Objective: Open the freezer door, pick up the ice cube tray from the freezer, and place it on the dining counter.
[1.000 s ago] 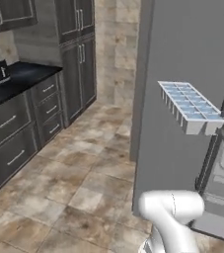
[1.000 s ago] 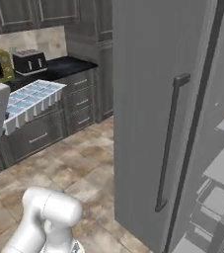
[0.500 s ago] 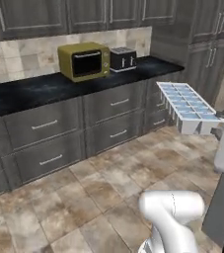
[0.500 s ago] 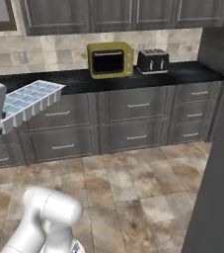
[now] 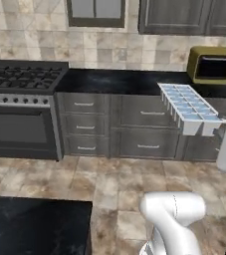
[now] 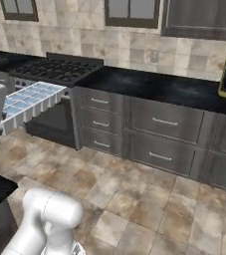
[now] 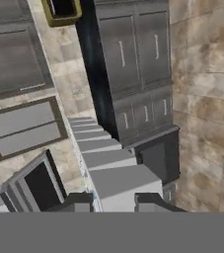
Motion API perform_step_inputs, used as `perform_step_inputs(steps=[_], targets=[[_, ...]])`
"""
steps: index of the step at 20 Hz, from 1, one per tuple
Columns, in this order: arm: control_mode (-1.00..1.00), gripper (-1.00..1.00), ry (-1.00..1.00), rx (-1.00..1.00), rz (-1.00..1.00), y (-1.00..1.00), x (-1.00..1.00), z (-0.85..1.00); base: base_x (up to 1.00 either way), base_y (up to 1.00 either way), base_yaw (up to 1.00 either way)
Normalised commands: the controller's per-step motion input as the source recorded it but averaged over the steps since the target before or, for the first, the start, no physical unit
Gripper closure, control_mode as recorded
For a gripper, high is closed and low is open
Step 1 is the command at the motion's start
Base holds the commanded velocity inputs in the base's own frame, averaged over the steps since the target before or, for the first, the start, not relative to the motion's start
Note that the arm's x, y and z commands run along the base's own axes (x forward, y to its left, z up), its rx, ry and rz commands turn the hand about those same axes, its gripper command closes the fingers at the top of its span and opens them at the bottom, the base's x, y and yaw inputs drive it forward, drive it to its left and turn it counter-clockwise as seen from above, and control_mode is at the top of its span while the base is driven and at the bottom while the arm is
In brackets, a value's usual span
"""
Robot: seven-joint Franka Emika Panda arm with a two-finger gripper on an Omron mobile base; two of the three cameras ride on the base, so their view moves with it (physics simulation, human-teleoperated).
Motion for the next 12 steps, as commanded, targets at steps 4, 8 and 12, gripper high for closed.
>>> perform_step_inputs(steps=[4, 8, 12], targets=[[1.0, 1.0, 0.0, 0.0, 0.0, 0.0, 0.0, 0.0, 0.0, -0.04, 0.95], [1.0, 1.0, 0.0, 0.0, 0.0, 0.0, 0.0, 0.0, 0.0, -0.21, 0.9], [1.0, 1.0, 0.0, 0.0, 0.0, 0.0, 0.0, 0.0, 0.0, -0.12, 0.87]])
